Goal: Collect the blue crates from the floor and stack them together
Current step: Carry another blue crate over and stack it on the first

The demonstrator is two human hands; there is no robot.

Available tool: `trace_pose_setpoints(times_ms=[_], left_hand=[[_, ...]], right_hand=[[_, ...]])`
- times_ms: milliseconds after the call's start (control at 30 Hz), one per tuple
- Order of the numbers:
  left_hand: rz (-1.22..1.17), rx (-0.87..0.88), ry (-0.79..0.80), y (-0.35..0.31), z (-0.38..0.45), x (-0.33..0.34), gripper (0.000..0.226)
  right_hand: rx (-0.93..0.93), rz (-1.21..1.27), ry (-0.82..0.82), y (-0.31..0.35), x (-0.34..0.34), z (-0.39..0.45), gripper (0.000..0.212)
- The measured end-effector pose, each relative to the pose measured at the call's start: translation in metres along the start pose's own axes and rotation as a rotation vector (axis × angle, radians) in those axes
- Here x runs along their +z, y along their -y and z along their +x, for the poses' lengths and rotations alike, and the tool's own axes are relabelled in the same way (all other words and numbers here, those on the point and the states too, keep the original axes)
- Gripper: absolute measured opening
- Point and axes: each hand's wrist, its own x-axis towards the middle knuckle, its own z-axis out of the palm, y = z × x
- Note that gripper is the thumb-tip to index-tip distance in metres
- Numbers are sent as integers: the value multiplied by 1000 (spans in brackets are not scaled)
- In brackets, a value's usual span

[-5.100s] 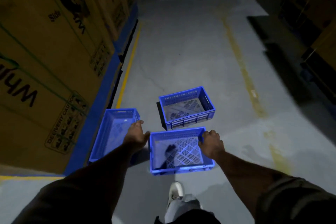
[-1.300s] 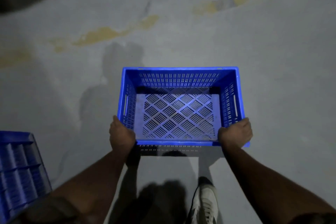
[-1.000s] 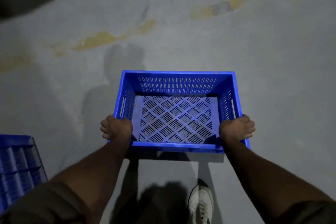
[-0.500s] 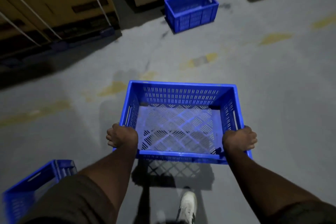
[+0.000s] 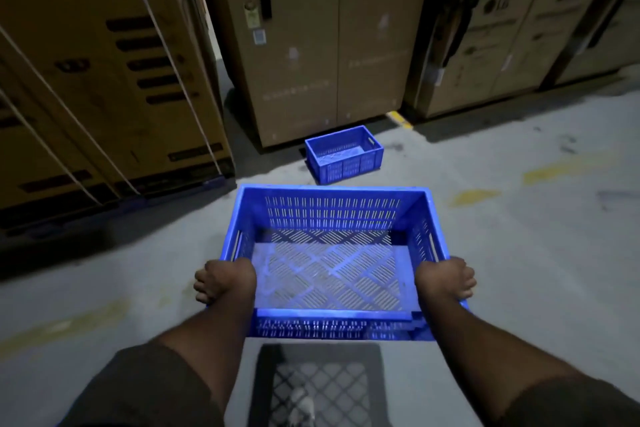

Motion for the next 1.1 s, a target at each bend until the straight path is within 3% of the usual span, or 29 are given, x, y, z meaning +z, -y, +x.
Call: trace_pose_setpoints(times_ms=[367,633,933,1100], left_hand=[[-5,127,196,-136,72,51,56],[-11,183,200,-250,91,113,53],[-91,71,66,-375,92,233,51],[-100,-3,41,-442,85,277,51]], right_hand=[[9,-25,-34,147,46,99,43],[28,-25,22,231,88,193,41],[-61,-255,383,355,166,358,41],[-191,-337,428,423,184,425,38]])
